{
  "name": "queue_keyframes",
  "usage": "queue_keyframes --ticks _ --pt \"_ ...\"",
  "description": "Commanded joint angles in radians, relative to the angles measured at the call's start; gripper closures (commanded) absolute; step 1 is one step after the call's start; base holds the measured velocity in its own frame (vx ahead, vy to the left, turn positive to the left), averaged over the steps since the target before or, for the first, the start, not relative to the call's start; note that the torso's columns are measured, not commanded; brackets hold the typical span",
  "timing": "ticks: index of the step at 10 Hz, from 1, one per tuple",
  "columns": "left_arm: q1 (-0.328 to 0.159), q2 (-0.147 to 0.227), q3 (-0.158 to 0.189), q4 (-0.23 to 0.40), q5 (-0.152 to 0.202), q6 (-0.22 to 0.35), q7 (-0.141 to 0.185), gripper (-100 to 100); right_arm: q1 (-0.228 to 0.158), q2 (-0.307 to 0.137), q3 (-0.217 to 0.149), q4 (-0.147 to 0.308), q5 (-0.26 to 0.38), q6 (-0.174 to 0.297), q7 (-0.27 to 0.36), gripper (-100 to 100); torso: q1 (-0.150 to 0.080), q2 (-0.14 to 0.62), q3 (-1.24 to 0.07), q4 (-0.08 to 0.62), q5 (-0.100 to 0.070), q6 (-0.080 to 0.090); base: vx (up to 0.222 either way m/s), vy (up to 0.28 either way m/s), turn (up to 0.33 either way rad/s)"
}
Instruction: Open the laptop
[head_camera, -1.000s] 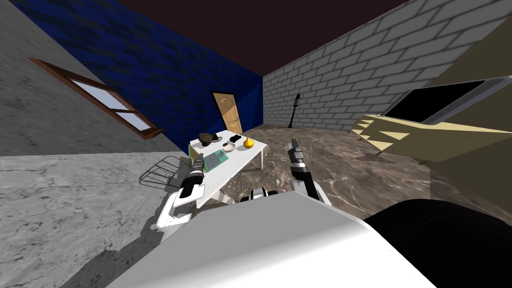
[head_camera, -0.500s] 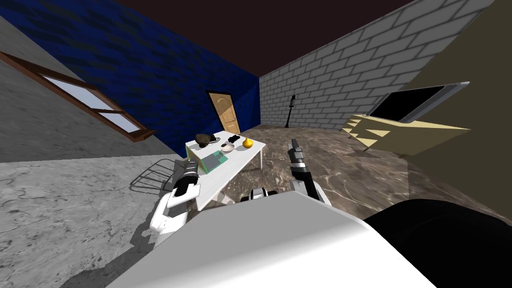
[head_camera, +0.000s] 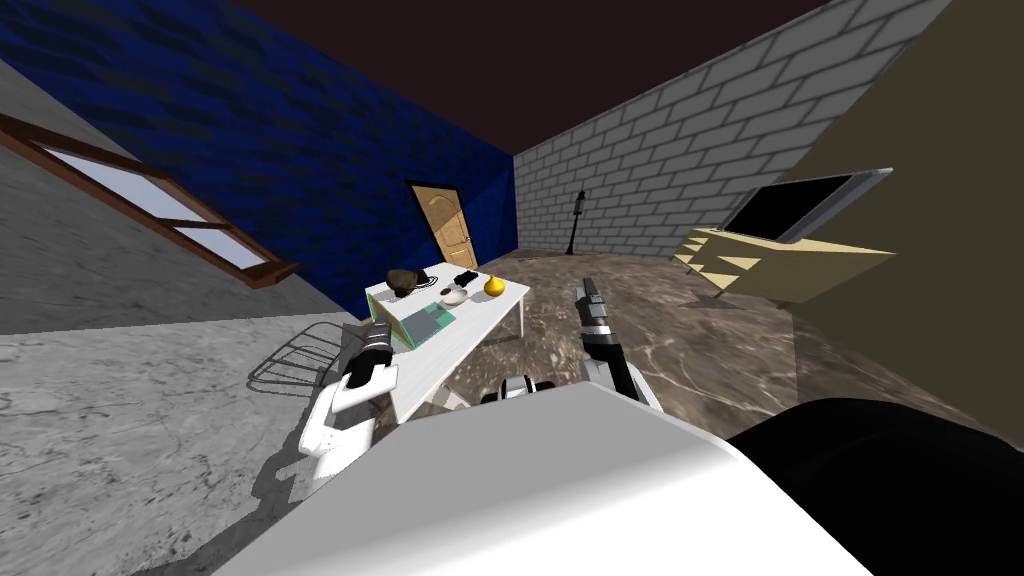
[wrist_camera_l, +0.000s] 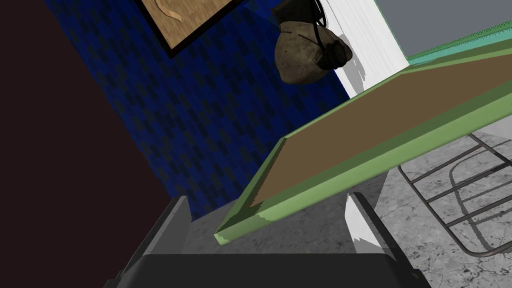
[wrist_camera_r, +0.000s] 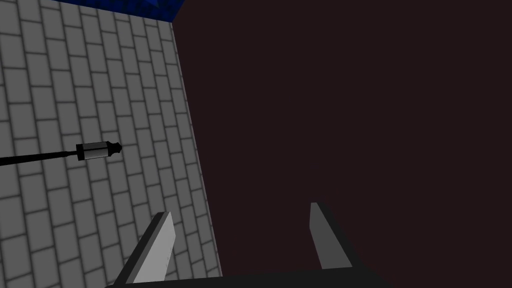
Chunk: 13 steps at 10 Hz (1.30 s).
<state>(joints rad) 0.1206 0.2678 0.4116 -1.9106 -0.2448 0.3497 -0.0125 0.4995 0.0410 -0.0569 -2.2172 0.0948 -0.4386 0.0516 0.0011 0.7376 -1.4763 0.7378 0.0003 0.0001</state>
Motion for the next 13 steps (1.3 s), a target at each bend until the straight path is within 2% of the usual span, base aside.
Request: queue_keyframes --ticks 1,2,3,4,5,13 --pt "-0.019 0.001 0.003 0.013 -0.006 0.007 -0.002 -100 0.0 0.0 0.0 0.0 0.0 0.0 0.0 0 0.0 0.0 0.0 0.0 0.0 0.0 -0.003 0.025 -0.01" --pt "0.013 0.002 -0.001 -0.005 0.006 -0.005 0.002 100 0.0 0.0 0.0 0.0 0.0 0.0 0.0 0 -0.002 0.0 0.0 0.0 0.0 0.0 0.008 -0.023 0.064" --pt "0.029 0.003 -0.004 -0.016 0.011 -0.011 0.004 100 0.0 0.0 0.0 0.0 0.0 0.0 0.0 0 -0.004 0.0 0.001 0.0 0.0 -0.002 0.024 -0.051 0.094" --pt "0.018 0.004 -0.001 -0.01 0.004 -0.007 -0.002 100 0.0 0.0 0.0 0.0 0.0 0.0 0.0 0 -0.003 0.001 0.002 0.0 0.001 -0.001 0.014 -0.028 0.032" --pt "0.01 0.035 0.003 0.008 -0.021 0.04 -0.028 100 0.0 0.0 0.0 0.0 0.0 0.0 0.0 0 0.0 0.002 0.001 0.001 0.001 0.001 -0.017 -0.028 -0.28" --pt "-0.03 0.157 0.02 0.082 -0.125 0.229 -0.131 100 0.0 0.0 0.0 0.0 0.0 0.0 0.0 0 -0.002 -0.002 -0.001 0.0 0.0 0.002 -0.026 -0.037 -0.218"
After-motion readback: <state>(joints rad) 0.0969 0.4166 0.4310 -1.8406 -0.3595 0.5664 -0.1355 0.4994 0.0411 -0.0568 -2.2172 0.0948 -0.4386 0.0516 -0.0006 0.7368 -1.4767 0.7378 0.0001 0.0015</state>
